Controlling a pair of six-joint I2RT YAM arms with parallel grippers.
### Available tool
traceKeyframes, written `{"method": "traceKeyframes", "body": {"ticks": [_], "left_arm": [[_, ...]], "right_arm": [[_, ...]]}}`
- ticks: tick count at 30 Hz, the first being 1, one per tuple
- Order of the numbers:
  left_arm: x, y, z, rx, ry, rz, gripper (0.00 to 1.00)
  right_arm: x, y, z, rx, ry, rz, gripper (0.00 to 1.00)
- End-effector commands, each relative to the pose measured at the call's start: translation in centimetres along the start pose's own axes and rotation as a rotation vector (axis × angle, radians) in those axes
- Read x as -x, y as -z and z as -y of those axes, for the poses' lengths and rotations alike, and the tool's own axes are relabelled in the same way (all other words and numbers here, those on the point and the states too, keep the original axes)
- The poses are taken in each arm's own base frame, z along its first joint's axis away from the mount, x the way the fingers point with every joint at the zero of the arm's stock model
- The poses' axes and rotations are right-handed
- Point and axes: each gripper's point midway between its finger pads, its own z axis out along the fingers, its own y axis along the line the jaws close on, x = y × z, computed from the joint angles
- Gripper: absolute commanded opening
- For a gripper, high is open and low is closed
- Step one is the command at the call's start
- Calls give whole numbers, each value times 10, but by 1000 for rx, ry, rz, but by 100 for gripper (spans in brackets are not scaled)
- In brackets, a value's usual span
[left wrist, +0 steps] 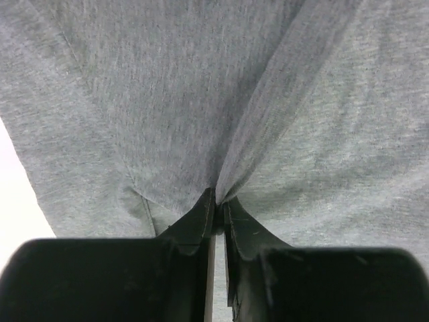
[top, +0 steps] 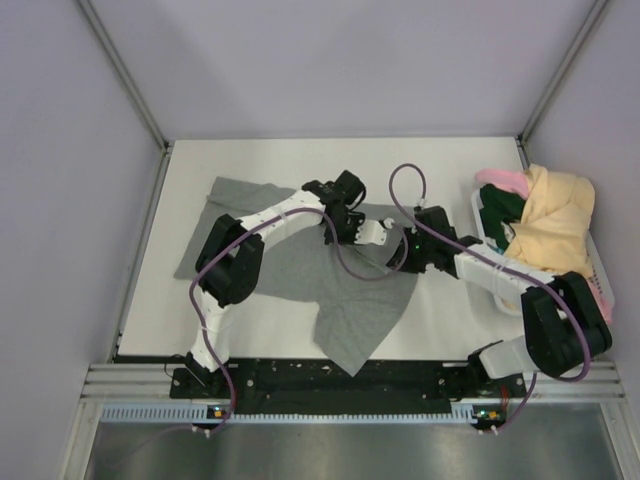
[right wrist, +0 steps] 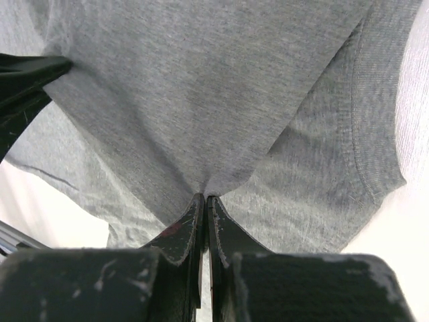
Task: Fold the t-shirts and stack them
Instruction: Fold the flattened tshirt in 1/3 of the way
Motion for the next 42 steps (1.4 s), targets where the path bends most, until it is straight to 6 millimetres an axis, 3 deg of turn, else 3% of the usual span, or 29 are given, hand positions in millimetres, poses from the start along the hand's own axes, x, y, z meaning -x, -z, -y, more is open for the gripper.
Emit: {"method": "traceKeyframes", "body": {"ticks": [1, 2, 7, 9, 11, 13, 16, 19, 24, 27, 32, 37, 42], "left_arm": [[-28, 12, -4, 1, -21, -90, 15], [-30, 14, -5, 4, -25, -91, 19], [-39, 26, -2, -20, -34, -113, 45], [-38, 32, 0, -22, -34, -108, 47], [-35, 40, -5, -2, -26, -87, 48], [-36, 50, -15, 34, 7, -58, 47], [-53, 69, -50, 148, 128, -42, 47], [-96, 88, -86, 275, 325, -66, 43], [-187, 123, -114, 474, 611, -125, 38], [-242, 134, -115, 565, 714, -198, 38], [-320, 136, -109, 662, 859, -335, 38], [-348, 112, -82, 623, 891, -451, 38], [-348, 99, -52, 581, 916, -447, 38]], "right_arm": [[-17, -5, 17, -60, -9, -57, 0], [-18, -5, 18, -65, -10, -62, 1], [-18, 5, 34, -142, -1, -45, 35], [-7, 15, 37, -169, 7, 7, 46], [11, 23, 37, -172, 4, 64, 47], [37, 28, 37, -172, -9, 118, 40], [87, 28, 33, -177, 15, 191, 15], [124, 15, 32, -207, 39, 214, 0], [158, -25, 46, -245, 22, 182, 0], [167, -52, 62, -266, -14, 142, 0], [181, -74, 80, -299, -60, 128, 0], [205, -80, 101, -345, -100, 138, 0], [215, -98, 122, -437, -42, 56, 0]]}}
